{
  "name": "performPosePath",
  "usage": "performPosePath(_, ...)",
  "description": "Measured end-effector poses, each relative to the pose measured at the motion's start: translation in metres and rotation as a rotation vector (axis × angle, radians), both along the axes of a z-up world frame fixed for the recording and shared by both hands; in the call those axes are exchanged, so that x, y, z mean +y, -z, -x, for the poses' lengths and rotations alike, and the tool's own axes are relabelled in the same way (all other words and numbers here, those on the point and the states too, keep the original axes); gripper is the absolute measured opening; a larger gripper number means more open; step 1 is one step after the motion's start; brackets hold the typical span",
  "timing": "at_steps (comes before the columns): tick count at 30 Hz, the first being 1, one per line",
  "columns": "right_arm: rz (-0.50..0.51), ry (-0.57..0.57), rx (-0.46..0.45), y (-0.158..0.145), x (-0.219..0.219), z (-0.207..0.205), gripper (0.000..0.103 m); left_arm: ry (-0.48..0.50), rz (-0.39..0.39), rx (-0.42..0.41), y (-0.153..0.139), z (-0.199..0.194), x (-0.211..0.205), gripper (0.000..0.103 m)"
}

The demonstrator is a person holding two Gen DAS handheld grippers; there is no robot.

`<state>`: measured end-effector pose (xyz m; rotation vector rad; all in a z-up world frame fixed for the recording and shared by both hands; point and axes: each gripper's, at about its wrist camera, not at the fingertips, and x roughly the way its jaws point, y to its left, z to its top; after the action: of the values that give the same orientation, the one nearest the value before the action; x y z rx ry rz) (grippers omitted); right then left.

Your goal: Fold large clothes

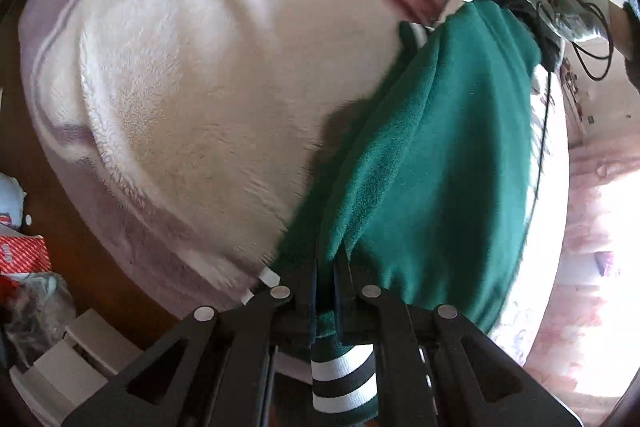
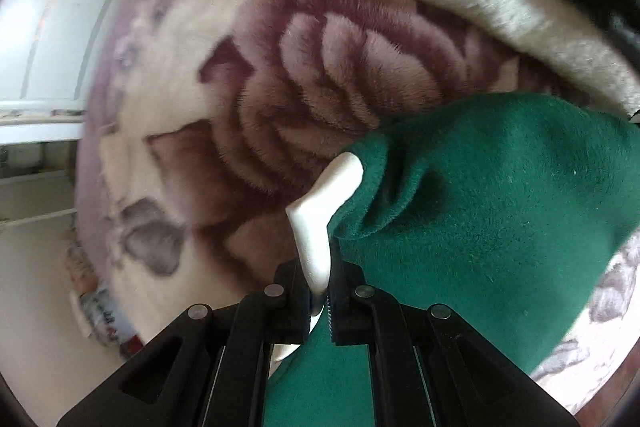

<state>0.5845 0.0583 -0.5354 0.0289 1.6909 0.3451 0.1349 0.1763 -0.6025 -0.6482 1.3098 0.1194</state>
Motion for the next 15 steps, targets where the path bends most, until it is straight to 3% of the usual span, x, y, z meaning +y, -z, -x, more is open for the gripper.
performPosePath(2, 0.007, 0.022, 0.008, 0.012, 0.0, -0.001, 0.006, 0.018, 0.026, 0.018, 0.017, -0.008, 0.01, 0.006)
performPosePath(4, -0.005, 0.025, 0.008, 0.012, -0.002, 0.0, 0.008, 0.024, 0.102, 0.049, 0.03, -0.012, 0.02, 0.014)
performPosePath(5, -0.04, 0.027, 0.011, 0.006, -0.006, 0.002, 0.018, 0.011, 0.153, 0.069, 0.033, -0.013, 0.027, 0.019)
performPosePath(6, -0.076, 0.032, 0.015, -0.001, -0.011, 0.005, 0.036, 0.002, 0.204, 0.072, 0.033, -0.013, 0.033, 0.02)
performPosePath(7, -0.138, 0.047, 0.019, -0.014, -0.02, 0.012, 0.046, -0.004, 0.242, 0.07, 0.031, -0.01, 0.037, 0.026)
performPosePath(8, -0.171, 0.056, 0.021, -0.025, -0.028, 0.019, 0.062, -0.005, 0.26, 0.074, 0.027, -0.006, 0.04, 0.034)
performPosePath(9, -0.198, 0.06, 0.023, -0.035, -0.038, 0.029, 0.067, -0.002, 0.286, 0.065, 0.023, -0.001, 0.043, 0.039)
performPosePath(11, -0.246, 0.046, 0.028, -0.06, -0.062, 0.061, 0.067, -0.012, 0.318, 0.057, 0.016, 0.006, 0.047, 0.064)
performPosePath(15, -0.234, 0.028, 0.08, -0.071, -0.123, 0.151, 0.067, -0.022, 0.424, 0.052, 0.014, 0.011, 0.04, 0.065)
